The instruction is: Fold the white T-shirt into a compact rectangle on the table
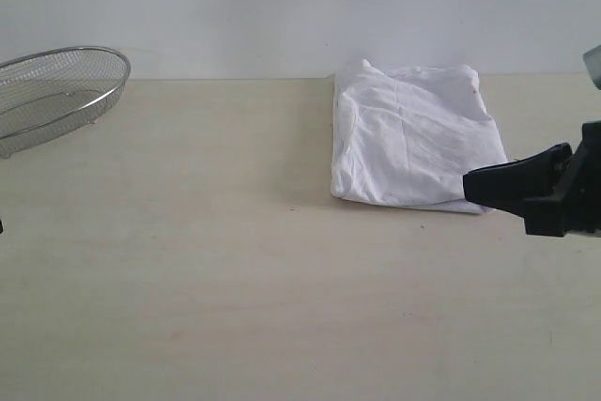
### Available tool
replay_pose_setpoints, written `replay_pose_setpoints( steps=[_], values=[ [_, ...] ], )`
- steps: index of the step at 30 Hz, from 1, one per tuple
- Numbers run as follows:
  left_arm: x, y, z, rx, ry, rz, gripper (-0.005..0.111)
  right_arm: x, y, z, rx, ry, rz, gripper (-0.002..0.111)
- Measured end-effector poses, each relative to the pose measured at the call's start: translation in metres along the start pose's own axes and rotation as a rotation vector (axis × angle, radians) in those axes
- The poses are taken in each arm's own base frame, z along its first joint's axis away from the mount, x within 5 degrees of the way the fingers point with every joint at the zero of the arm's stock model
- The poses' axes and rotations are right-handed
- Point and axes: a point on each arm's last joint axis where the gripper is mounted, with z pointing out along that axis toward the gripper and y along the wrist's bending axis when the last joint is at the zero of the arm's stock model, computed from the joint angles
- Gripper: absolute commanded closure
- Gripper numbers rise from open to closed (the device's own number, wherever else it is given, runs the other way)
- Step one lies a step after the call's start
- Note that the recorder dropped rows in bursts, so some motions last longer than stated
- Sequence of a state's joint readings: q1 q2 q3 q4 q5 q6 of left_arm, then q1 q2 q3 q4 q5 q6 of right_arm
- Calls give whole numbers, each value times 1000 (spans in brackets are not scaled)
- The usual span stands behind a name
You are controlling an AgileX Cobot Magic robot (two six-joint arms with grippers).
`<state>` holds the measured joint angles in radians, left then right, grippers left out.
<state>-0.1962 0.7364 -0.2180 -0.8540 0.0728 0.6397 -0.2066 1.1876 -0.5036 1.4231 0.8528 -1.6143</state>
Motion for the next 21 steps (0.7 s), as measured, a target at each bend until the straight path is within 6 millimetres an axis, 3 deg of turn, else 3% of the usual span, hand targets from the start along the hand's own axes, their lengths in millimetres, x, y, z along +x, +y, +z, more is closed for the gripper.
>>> replay_pose_setpoints(
  steps=[10,21],
  values=[
    [0,0,0,0,0,0,102,-5,3,-7,56,-32,-35,109],
    [0,0,0,-1,-2,0,102,-30,44,-67,304,-313,-183,109]
  ],
)
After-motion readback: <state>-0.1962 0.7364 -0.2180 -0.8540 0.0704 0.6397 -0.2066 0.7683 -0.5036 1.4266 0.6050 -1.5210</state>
